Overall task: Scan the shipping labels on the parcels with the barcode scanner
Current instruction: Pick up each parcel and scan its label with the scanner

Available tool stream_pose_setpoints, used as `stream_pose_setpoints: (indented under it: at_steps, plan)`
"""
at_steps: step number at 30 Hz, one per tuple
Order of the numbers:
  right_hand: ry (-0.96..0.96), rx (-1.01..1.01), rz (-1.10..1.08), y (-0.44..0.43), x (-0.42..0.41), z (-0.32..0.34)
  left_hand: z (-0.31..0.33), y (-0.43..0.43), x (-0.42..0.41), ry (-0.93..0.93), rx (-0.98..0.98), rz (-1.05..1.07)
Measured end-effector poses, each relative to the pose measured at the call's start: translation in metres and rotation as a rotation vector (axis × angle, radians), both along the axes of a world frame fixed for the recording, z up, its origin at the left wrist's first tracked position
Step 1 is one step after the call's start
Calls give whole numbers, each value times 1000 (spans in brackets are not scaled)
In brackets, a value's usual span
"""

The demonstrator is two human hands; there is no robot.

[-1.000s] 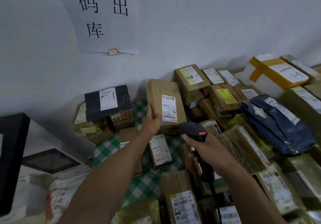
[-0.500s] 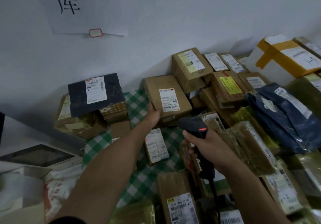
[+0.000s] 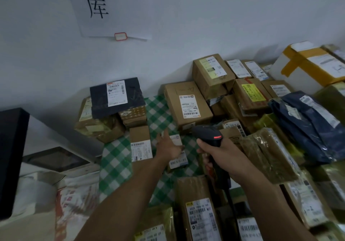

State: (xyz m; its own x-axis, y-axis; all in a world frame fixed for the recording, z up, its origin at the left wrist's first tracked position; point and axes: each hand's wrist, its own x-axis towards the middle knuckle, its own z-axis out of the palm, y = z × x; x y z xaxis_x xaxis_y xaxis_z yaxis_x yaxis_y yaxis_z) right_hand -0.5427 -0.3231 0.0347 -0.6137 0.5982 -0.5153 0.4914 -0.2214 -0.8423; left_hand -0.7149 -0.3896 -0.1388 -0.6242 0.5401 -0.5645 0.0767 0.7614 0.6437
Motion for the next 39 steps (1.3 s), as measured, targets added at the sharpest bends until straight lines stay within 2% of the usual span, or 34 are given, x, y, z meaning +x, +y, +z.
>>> stream_pose_setpoints:
  at_steps: [4,7,10,13,16,22,29,31,33,36,39]
  plan:
    - [-18,17,15,-10,6,3,-10,-11,10,-102,89,59]
    - [-21,30,24,-13,10,7,-12,-19,7,-88,113,121]
    - [-10,36,31,-14,12,10,-10,-30,10,6,128,124]
    - [6,25,32,-16,14,12,2,-40,15,169,141,44]
    - [4,34,49,-18,17,11,10,-44,15,254,142,-50]
    - [24,19,36,-20,25,10,19,-43,10,-21,112,-180]
    - [50,18,28,-21,28,10,24,-43,4,-157,71,-200]
    - [56,20,27,-23,28,12,23,-43,5,-126,37,-309]
    - [62,25,24,-23,27,14,22,-41,6,58,-41,-552]
    - [60,34,30,-23,27,14,20,-37,8,207,-68,-928]
    - [44,32,28,-22,28,13,16,-32,0,295,-117,-1081]
